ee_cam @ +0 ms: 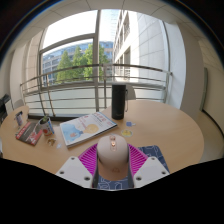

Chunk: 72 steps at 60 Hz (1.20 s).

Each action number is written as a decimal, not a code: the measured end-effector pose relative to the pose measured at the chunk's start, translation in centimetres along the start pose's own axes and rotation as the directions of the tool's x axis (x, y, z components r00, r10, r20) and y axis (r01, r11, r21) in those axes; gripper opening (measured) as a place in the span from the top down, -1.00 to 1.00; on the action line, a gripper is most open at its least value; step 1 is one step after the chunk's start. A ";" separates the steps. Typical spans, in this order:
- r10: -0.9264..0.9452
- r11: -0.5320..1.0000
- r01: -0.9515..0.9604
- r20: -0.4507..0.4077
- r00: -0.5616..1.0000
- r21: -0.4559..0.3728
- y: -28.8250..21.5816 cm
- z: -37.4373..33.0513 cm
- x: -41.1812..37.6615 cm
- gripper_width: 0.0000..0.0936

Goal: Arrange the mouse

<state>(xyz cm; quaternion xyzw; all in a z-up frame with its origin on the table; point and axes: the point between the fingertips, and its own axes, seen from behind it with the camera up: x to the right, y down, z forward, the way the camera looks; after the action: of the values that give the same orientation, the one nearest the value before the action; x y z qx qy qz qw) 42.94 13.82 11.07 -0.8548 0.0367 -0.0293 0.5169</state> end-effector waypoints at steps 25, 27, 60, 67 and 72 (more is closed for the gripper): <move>-0.012 0.978 0.006 -0.028 1.000 -0.211 10.7 4.7 4.9 -0.35; -0.017 0.978 0.012 -0.025 1.000 -0.210 10.6 4.4 4.8 -0.59; -0.104 0.994 0.100 -0.085 0.991 -0.043 3.0 -16.8 2.9 -0.81; -0.117 0.993 0.115 -0.083 0.990 -0.029 3.0 -21.0 2.1 -0.81; -0.119 0.993 0.118 -0.087 0.989 -0.017 3.2 -23.6 1.7 -0.81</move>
<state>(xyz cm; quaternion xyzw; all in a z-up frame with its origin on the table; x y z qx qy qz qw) 42.43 -8.58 19.23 -0.8564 0.0087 -0.0973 0.5071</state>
